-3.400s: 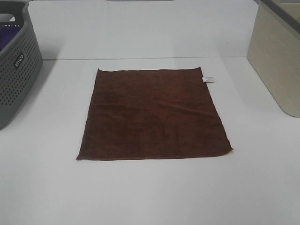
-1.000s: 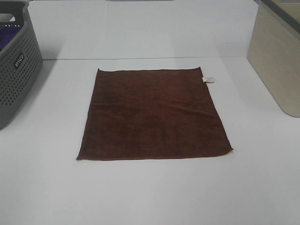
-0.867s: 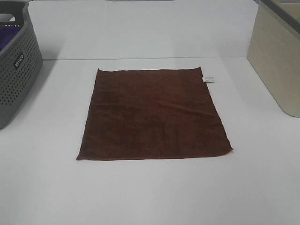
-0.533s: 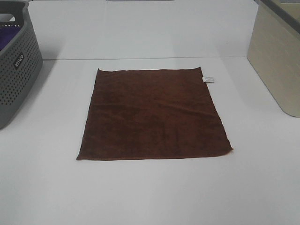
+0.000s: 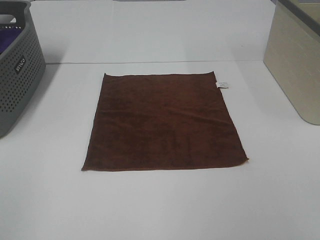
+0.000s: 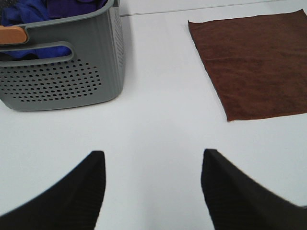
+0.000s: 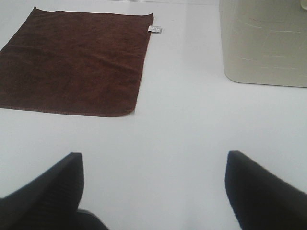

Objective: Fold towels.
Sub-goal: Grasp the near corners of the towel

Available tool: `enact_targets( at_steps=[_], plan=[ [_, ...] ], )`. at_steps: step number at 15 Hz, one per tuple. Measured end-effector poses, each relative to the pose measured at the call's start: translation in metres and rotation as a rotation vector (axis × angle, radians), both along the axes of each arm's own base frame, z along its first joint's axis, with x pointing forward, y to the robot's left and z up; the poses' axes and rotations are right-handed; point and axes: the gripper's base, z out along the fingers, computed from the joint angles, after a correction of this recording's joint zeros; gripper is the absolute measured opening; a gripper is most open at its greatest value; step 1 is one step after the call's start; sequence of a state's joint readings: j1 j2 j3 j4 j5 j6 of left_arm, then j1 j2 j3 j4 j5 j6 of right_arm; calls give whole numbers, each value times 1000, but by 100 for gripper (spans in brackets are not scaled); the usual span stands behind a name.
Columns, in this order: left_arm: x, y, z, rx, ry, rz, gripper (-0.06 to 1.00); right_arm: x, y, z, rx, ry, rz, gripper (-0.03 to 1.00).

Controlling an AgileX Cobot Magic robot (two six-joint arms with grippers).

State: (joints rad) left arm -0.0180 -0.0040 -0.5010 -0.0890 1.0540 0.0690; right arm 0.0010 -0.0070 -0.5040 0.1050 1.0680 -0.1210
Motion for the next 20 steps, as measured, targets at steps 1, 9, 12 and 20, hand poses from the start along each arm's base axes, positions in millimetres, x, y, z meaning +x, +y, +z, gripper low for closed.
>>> enact_targets(
  at_steps=[1, 9, 12, 20],
  plan=[
    [0, 0, 0, 0, 0, 0, 57, 0, 0, 0, -1, 0, -1, 77],
    [60, -4, 36, -143, -257, 18, 57, 74, -3, 36, 22, -174, -49, 77],
    [101, -10, 29, -345, -119, 34, 57, 113, -4, 31, 67, -105, -86, 77],
    [220, -29, -82, -599, 579, 136, 57, 214, 12, -53, 282, 592, -121, 76]
  ],
)
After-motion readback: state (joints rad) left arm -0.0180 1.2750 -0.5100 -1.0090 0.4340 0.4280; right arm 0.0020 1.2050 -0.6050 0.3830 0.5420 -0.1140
